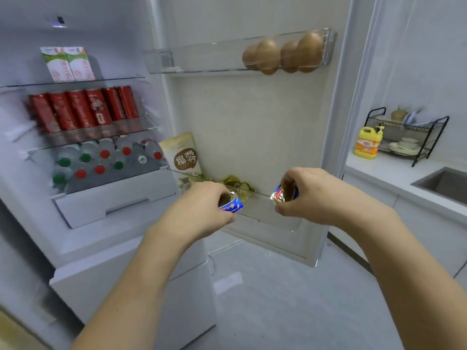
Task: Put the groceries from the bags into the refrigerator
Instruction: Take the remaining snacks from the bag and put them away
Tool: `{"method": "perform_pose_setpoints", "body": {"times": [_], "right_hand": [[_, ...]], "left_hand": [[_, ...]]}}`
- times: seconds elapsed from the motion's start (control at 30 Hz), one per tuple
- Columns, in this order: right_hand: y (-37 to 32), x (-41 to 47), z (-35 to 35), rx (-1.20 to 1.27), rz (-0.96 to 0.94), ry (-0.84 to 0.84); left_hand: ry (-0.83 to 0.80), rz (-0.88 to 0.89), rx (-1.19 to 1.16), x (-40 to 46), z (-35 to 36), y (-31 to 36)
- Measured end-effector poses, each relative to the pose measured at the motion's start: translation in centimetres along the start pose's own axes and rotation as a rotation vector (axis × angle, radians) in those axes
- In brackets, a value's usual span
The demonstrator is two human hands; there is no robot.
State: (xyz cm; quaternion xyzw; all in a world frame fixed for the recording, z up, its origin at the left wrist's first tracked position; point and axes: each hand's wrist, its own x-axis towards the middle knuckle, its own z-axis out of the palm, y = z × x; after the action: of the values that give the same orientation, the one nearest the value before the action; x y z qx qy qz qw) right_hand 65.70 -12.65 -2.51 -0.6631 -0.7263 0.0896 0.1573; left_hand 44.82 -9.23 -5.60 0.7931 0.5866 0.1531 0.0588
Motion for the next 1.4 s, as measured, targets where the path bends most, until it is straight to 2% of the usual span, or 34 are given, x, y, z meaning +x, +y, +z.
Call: {"method": "perform_pose_setpoints", "body": {"times": [0.13, 0.23, 0.47, 0.6, 0.7, 0.83, 1.1, 1.23, 1.4], "right_hand": [[-0.5, 3.8, -1.2, -0.07, -0.022, 0.028], [-0.6, 7.0, -0.7, -0.139, -0.011, -0.025], [0.6, 12.0, 2.6, -0.259, 0.077, -0.265], [1.8, 14.0, 4.3, -0.289, 0.147, -0.312], [2.5, 14.8, 5.6, -0.322, 0.174, -0.353], [2.6, 15.5, 6.8, -0.383, 0.179, -0.378], [3.3, 15.5, 8.1, -0.437, 0.208, -0.401], [3.3, 15.7, 8.4, -0.41, 0.241, -0.43], [3.2, 15.8, 8.2, -0.363, 0.292, -0.473]], "left_hand": [[0.029, 0.041, -0.102, 4.5, -2.7, -0.2], [0.008, 0.098, -0.128, 8.1, -3.0, 0.0], [-0.214, 0.178, -0.135, 15.2, -0.6, -1.5], [-0.334, 0.274, -0.104, 18.5, 1.3, -2.7], [-0.407, 0.354, -0.108, 19.4, 2.3, -2.5], [-0.622, 0.387, -0.192, 20.4, 3.8, -2.4], [-0.841, 0.484, -0.032, 21.7, 5.8, -1.9], [-0.918, 0.486, 0.008, 21.5, 6.1, -0.9], [-0.928, 0.472, 0.083, 21.3, 6.2, 0.1]]}}
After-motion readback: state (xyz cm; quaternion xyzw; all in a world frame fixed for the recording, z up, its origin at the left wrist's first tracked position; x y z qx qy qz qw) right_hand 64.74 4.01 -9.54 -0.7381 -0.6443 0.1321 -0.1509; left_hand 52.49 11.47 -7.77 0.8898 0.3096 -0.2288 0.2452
